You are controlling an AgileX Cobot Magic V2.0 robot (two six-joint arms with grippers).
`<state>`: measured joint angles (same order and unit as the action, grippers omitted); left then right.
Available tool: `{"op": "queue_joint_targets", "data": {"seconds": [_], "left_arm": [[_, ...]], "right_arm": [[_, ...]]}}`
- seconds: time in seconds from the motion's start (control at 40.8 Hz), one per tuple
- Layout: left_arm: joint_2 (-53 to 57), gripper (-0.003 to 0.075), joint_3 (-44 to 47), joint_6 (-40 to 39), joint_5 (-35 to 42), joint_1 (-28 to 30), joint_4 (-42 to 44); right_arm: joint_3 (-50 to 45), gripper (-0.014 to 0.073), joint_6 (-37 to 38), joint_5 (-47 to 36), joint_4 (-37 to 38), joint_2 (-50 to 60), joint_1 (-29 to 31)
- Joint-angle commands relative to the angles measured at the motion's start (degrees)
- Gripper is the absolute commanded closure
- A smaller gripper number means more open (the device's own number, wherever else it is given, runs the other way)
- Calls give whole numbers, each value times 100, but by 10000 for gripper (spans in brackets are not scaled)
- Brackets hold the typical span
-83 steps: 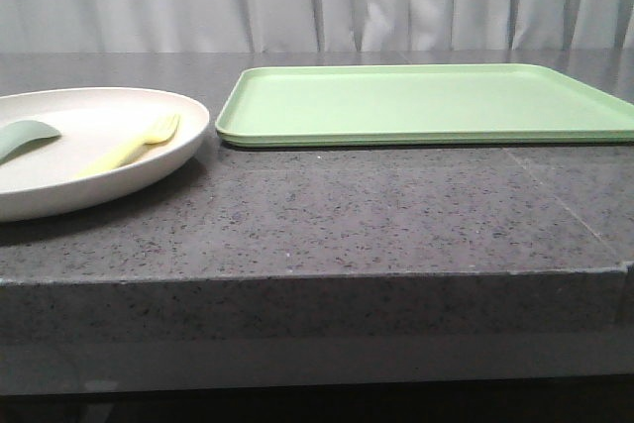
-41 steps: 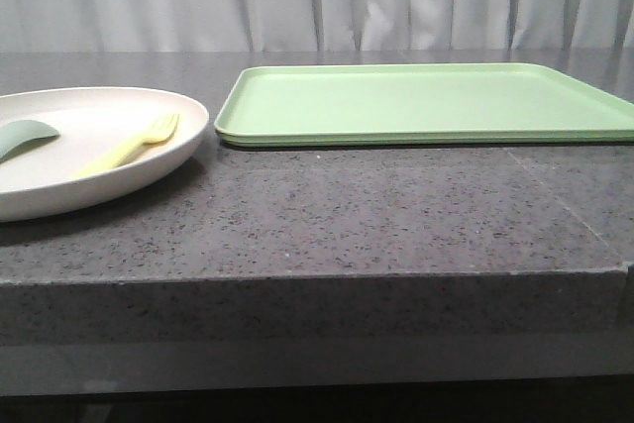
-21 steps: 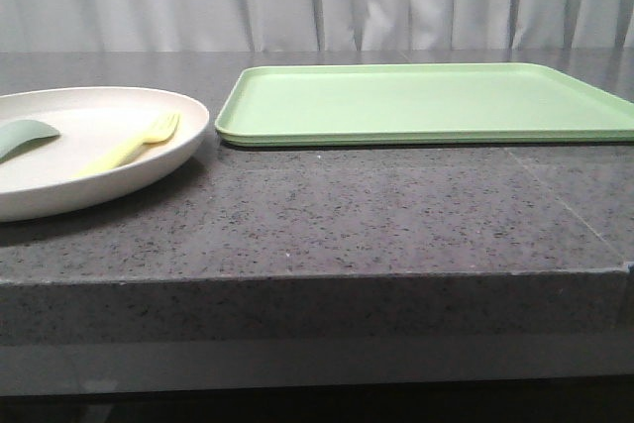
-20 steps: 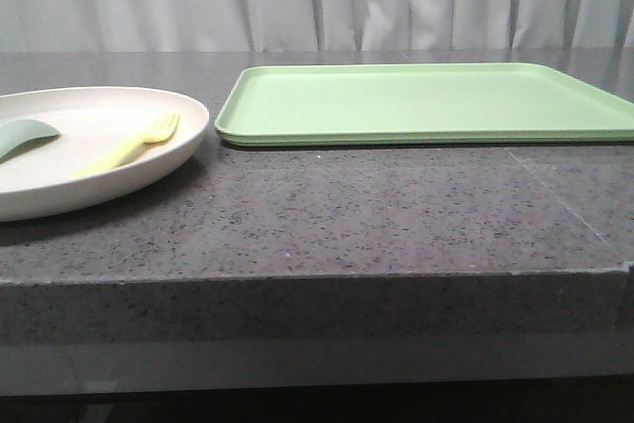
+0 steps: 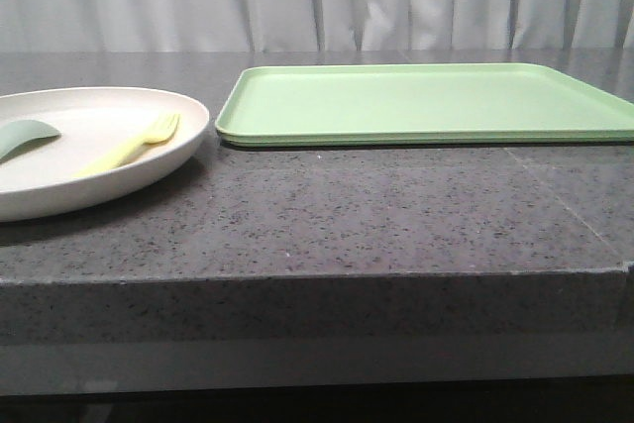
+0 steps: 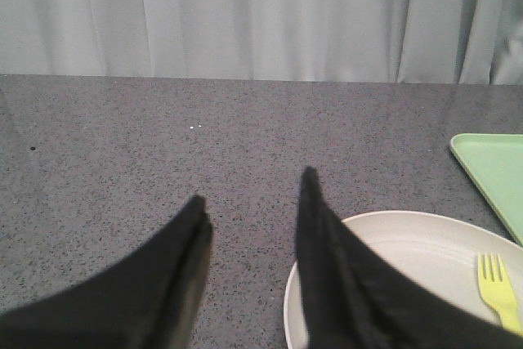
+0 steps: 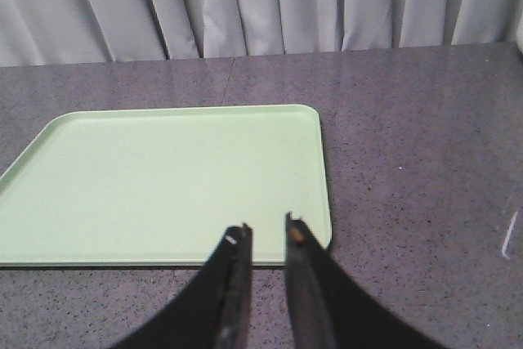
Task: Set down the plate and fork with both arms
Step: 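Move the left gripper down over the cream plate's rim, then grasp the cream plate's rim with the left gripper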
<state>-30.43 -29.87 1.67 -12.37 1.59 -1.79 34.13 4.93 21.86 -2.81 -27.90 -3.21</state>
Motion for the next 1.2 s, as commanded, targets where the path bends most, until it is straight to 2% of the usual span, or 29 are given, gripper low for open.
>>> {"op": "queue_joint_targets", "data": {"seconds": [0.0, 0.073, 0.171, 0.392, 0.539, 0.637, 0.906, 1.176], "left_arm": [[-54, 207, -206, -21, 440, 4, 0], [-54, 105, -206, -21, 428, 4, 0], [-54, 95, -206, -21, 428, 4, 0], [-76, 134, -206, -21, 625, 4, -13], [-346, 141, -297, -21, 593, 4, -353], [-846, 141, -598, -21, 134, 4, -424], [-2383, 142, -1954, -21, -1716, 4, -424], [-3812, 142, -2786, -21, -2975, 4, -424]], "right_arm": [[218, 230, -32, -445, 191, -71, 23], [218, 102, -32, -445, 250, -71, 23], [218, 20, -32, -445, 250, -71, 23], [218, 22, -32, -445, 250, -71, 23], [212, 22, -32, -445, 250, -71, 23], [207, 22, -32, -445, 250, -71, 23], [207, 22, -32, -440, 250, -71, 23], [207, 22, -32, -440, 250, -71, 23]]}}
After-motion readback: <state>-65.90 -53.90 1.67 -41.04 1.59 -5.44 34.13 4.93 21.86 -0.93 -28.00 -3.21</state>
